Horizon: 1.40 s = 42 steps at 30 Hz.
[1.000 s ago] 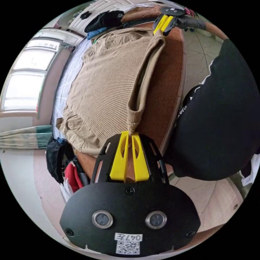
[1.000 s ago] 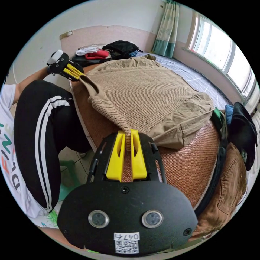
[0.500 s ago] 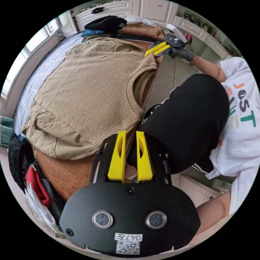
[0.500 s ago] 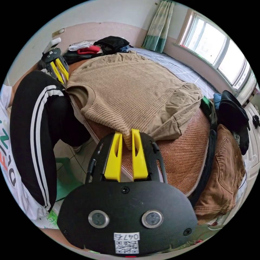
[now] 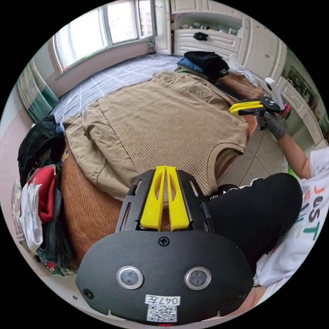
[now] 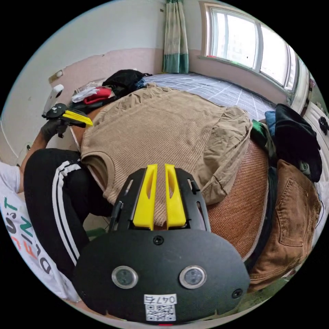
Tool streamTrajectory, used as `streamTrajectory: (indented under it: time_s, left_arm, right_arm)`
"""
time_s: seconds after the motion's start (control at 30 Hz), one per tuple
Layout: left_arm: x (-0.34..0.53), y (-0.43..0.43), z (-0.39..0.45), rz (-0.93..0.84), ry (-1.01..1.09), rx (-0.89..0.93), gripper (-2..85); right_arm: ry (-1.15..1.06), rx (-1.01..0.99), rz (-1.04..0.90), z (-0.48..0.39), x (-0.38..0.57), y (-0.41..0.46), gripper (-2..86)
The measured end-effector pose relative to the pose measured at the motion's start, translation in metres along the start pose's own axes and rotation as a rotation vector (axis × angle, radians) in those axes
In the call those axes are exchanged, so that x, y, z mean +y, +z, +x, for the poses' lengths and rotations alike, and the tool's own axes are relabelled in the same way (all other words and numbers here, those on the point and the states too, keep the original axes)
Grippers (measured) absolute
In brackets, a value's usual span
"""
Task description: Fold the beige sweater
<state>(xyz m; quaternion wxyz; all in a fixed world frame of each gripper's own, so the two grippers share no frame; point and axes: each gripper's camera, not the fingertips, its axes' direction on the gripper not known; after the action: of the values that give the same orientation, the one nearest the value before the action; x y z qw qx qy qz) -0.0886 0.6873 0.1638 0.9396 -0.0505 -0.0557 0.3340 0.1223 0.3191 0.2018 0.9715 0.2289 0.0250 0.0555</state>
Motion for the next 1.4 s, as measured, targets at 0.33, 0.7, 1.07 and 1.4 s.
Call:
streamTrajectory:
  time_s: [0.33, 0.7, 1.07, 1.4]
  left_arm:
    - [0.008, 0.005, 0.011, -0.047, -0.076, -0.06, -1.0]
    - [-0.003, -0.018, 0.028, -0.065, -0.094, -0.082, -1.0]
    - [-0.061, -0.089, 0.062, 0.05, -0.073, 0.013, -1.0]
    - [-0.163, -0.028, 0.162, -0.06, 0.107, 0.047, -1.0]
  right_arm:
    - [0.214, -0.019, 0.12, 0.006, 0.086, 0.031, -1.1]
    - [0.259, -0.108, 0.174, 0.009, 0.131, 0.034, -1.2]
    - [0.305, -0.125, 0.199, 0.004, 0.16, 0.035, -1.2]
    - [0.313, -0.158, 0.232, 0.02, 0.144, -0.006, 1.6]
